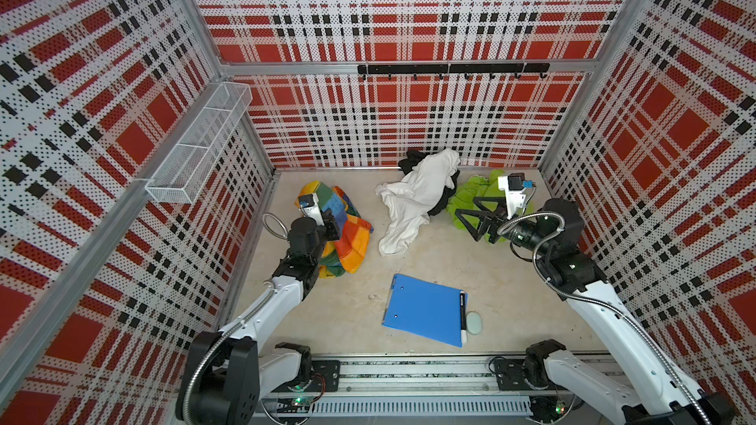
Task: Pick out a specific cloth from the pile
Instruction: 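Lower the rainbow cloth with the left gripper onto the table near the left arm, then open the left gripper to release the rainbow cloth and raise it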
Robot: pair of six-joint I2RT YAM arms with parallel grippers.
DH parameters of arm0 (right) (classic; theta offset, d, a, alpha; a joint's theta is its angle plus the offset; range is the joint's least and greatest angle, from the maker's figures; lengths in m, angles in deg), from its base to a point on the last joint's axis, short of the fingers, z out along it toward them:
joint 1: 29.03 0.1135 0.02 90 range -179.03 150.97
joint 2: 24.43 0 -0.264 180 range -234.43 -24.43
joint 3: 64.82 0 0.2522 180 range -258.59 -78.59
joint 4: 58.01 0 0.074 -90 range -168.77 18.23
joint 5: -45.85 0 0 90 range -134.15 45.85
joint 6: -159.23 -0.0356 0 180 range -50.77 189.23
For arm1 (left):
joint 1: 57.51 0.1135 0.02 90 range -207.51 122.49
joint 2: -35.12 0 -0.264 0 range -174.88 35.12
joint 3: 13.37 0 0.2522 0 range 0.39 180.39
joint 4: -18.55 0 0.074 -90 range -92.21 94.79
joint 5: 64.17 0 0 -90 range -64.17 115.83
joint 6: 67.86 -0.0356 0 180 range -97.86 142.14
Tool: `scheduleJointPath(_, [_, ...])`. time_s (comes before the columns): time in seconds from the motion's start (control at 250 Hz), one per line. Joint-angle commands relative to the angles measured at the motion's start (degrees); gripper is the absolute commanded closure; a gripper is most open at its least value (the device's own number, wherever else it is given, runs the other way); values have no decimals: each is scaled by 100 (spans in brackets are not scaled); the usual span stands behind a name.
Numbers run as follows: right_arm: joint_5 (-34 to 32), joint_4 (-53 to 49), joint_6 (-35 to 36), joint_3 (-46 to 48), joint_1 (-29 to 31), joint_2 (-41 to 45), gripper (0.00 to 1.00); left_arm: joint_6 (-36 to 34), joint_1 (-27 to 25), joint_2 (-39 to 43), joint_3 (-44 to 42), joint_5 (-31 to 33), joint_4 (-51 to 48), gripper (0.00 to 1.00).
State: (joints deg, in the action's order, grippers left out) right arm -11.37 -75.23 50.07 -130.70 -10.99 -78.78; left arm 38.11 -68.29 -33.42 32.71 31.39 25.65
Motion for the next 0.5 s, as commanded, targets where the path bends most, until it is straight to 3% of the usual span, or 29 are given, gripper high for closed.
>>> scheduleJointPath(0.0, [-14, 305, -62, 105, 41, 11, 0, 331, -101, -413, -128, 113, 298, 100])
scheduleJointPath(0.152, [-39, 148, -14, 81, 50, -19, 0, 764, -1, -1076, -90, 109, 341, 100])
scheduleJointPath(0.496, [-196, -102, 79, 98, 50, 89, 0, 1573, 1015, -2361, 289, -747, 333, 100])
